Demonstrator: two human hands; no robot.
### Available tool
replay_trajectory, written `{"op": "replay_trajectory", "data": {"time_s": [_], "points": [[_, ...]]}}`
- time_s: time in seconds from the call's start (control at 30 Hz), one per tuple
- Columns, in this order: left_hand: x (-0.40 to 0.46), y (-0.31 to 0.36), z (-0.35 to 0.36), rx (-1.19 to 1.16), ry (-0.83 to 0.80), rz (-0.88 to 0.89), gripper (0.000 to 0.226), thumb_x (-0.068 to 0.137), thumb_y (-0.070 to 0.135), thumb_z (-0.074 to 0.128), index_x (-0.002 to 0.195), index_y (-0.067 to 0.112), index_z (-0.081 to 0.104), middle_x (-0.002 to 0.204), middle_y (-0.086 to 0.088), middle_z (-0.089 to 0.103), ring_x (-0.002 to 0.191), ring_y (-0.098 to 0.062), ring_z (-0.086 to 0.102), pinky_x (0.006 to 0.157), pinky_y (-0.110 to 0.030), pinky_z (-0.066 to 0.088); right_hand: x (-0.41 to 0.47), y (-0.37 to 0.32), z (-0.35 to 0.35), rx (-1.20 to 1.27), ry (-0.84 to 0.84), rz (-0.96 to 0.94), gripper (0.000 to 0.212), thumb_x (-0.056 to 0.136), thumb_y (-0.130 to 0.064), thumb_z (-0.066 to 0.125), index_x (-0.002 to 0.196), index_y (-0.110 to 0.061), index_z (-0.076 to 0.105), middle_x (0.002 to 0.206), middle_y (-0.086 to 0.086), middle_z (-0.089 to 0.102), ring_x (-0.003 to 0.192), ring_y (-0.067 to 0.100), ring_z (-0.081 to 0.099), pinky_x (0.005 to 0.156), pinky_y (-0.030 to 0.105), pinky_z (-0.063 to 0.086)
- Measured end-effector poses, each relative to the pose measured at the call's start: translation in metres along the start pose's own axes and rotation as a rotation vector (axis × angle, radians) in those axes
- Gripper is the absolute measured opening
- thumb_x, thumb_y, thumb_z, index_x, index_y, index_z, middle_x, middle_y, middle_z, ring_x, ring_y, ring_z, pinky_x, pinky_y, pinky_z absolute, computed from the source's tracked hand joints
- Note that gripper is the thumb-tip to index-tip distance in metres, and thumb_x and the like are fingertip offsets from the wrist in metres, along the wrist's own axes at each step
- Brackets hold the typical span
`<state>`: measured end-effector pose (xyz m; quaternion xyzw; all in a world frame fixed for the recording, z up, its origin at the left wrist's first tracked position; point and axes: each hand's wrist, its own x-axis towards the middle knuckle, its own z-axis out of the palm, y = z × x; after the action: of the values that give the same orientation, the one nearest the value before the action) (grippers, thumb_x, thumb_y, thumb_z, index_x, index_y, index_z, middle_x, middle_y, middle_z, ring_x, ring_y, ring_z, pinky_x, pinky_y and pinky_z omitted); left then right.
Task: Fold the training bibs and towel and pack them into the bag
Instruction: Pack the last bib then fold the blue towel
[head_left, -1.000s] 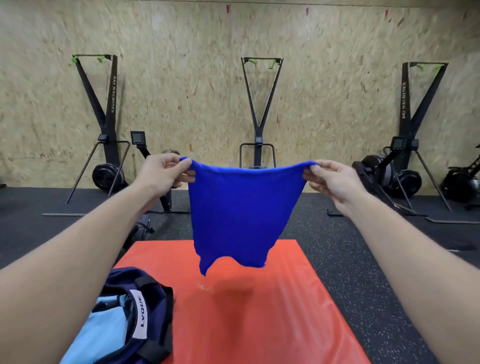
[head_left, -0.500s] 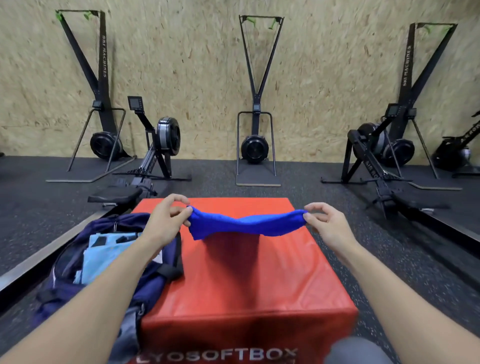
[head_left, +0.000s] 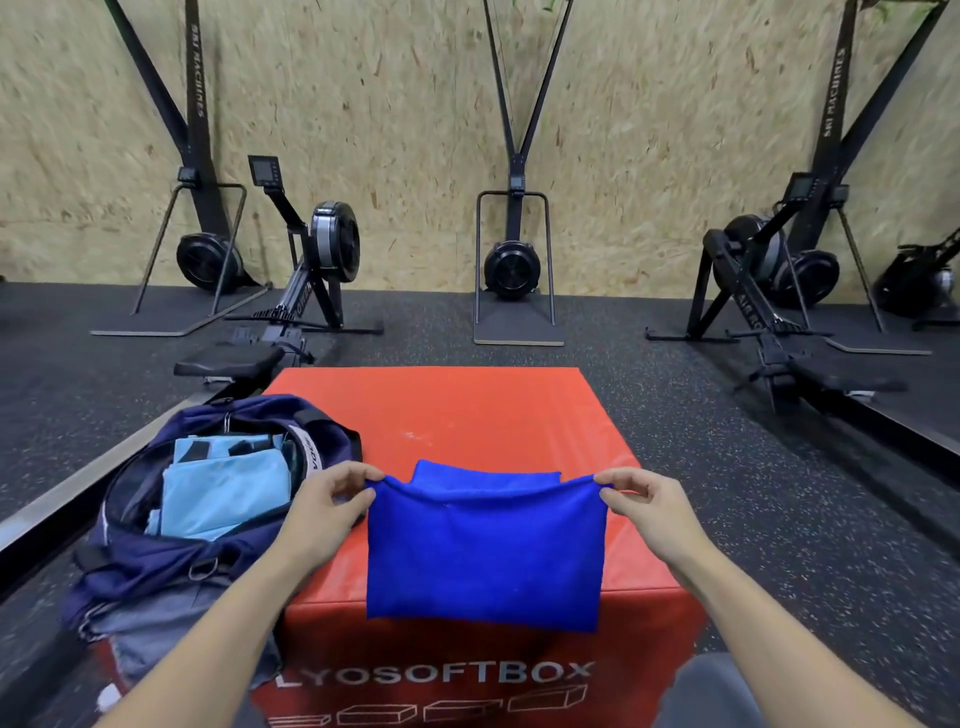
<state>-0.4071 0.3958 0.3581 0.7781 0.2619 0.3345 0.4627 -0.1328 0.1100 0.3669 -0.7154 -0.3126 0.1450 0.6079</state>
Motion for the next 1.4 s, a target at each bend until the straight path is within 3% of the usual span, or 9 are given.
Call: {"op": "replay_trajectory", "data": {"time_s": [0.1, 0.43, 0.57, 0.7, 0.77, 0.9, 1.03, 1.27, 1.4], "points": [[0.017, -0.006, 0.012, -0.011, -0.008, -0.049, 0.031, 0.090, -0.009, 0.061, 0.095, 0.020, 0.071, 0.080, 0.011, 0.070, 0.072, -0.009, 0.062, 0.066, -0.018, 0.051, 0.019, 0.014, 0.011, -0.016, -0.001, 0.054, 0.029, 0.089, 0.008, 0.062, 0.102, -0.015, 0.075, 0.102, 0.006, 0.074, 0.079, 0.006, 0.069, 0.076, 0.019, 0.056], [0.139, -0.062, 0.064, -0.012, -0.049, -0.098, 0.039, 0.090, -0.010, 0.056, 0.101, 0.025, 0.068, 0.103, 0.004, 0.068, 0.080, -0.017, 0.064, 0.083, -0.042, 0.058, 0.136, 0.072, 0.038, 0.011, 0.150, 0.191, 0.036, 0.088, 0.011, 0.054, 0.104, -0.015, 0.073, 0.107, 0.009, 0.070, 0.077, 0.009, 0.062, 0.071, 0.023, 0.053], [0.169, -0.104, 0.087, 0.171, -0.139, -0.141, 0.038, 0.091, 0.001, 0.064, 0.118, 0.028, 0.064, 0.122, -0.002, 0.063, 0.110, -0.023, 0.063, 0.098, -0.034, 0.048, 0.171, 0.113, 0.051, -0.088, 0.113, 0.318, 0.042, 0.084, 0.008, 0.052, 0.110, -0.020, 0.071, 0.118, 0.011, 0.069, 0.088, 0.013, 0.063, 0.081, 0.029, 0.051], [0.148, -0.132, 0.108, 0.588, -0.167, 0.091, 0.050, 0.091, 0.045, 0.045, 0.128, 0.017, 0.064, 0.132, -0.004, 0.061, 0.124, -0.026, 0.055, 0.107, -0.041, 0.042, 0.171, 0.150, 0.058, -0.785, 0.031, -0.108, 0.044, 0.085, -0.018, 0.061, 0.128, -0.026, 0.065, 0.140, 0.006, 0.056, 0.131, 0.023, 0.050, 0.111, 0.040, 0.039], [0.126, -0.144, 0.118, 0.741, -0.224, 0.143, 0.064, 0.091, 0.056, 0.030, 0.133, 0.019, 0.062, 0.140, -0.001, 0.057, 0.131, -0.024, 0.051, 0.108, -0.043, 0.042, 0.162, 0.157, 0.071, -0.856, -0.205, -0.286, 0.041, 0.092, -0.038, 0.052, 0.132, -0.031, 0.062, 0.149, 0.001, 0.048, 0.140, 0.020, 0.042, 0.117, 0.044, 0.031], [0.109, -0.164, 0.128, 0.904, -0.352, 0.126, 0.082, 0.091, 0.064, 0.006, 0.158, 0.022, 0.027, 0.166, 0.005, 0.017, 0.153, -0.011, 0.011, 0.123, -0.035, 0.013, 0.146, 0.161, 0.093, -0.951, -0.585, -0.362, 0.056, 0.101, -0.059, 0.034, 0.154, -0.042, 0.030, 0.165, -0.017, 0.005, 0.152, 0.000, -0.004, 0.123, 0.031, -0.005], [0.126, -0.171, 0.120, 0.935, -0.332, 0.126, 0.082, 0.091, 0.062, -0.002, 0.160, 0.021, 0.017, 0.167, 0.006, 0.009, 0.153, -0.008, 0.001, 0.125, -0.034, 0.001, 0.145, 0.165, 0.097, -1.053, -0.536, -0.307, 0.059, 0.101, -0.063, 0.021, 0.157, -0.045, 0.013, 0.166, -0.016, -0.006, 0.150, -0.001, -0.017, 0.125, 0.035, -0.006], [0.099, -0.137, 0.143, 0.971, -0.271, 0.224, 0.071, 0.098, 0.056, 0.019, 0.151, 0.014, 0.043, 0.157, -0.002, 0.040, 0.149, -0.018, 0.031, 0.119, -0.035, 0.011, 0.142, 0.155, 0.113, -1.175, -0.251, -0.064, 0.082, 0.088, -0.073, -0.003, 0.159, -0.036, 0.012, 0.168, -0.005, -0.004, 0.154, 0.013, -0.011, 0.125, 0.038, -0.003], [0.091, -0.149, 0.149, 0.982, -0.350, 0.201, 0.077, 0.098, 0.062, 0.018, 0.151, 0.012, 0.041, 0.158, -0.006, 0.037, 0.149, -0.018, 0.029, 0.118, -0.036, 0.011, 0.138, 0.140, 0.119, -1.102, -0.299, -0.442, 0.063, 0.100, -0.062, 0.024, 0.158, -0.036, 0.021, 0.168, -0.006, 0.003, 0.155, 0.015, -0.005, 0.125, 0.045, 0.005]]}}
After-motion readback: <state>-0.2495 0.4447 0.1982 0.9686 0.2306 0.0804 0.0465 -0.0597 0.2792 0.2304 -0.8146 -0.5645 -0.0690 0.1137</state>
